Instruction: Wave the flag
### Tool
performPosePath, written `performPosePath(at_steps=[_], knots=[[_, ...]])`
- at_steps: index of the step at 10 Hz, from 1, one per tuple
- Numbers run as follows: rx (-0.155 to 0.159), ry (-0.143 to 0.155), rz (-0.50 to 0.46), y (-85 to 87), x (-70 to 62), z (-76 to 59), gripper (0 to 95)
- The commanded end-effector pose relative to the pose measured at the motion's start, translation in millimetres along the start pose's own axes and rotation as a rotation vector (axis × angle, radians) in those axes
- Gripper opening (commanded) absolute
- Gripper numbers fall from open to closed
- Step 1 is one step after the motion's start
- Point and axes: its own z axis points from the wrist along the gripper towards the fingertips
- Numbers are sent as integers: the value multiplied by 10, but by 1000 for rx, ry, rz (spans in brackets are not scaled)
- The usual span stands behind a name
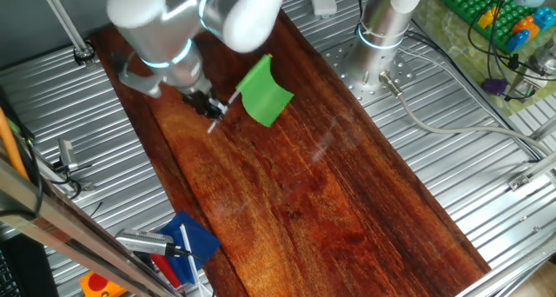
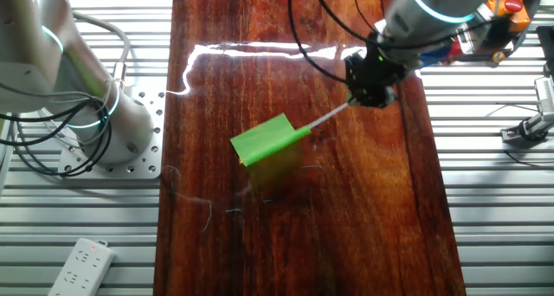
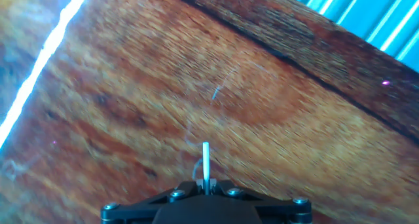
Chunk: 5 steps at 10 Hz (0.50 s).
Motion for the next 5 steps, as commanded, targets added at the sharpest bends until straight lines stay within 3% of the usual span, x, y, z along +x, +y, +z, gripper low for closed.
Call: performPosePath(at_steps=[1,5], knots=[[-13,18,-49,-268,76,-154,0],[-28,38,-129,-685,134,-411,0]])
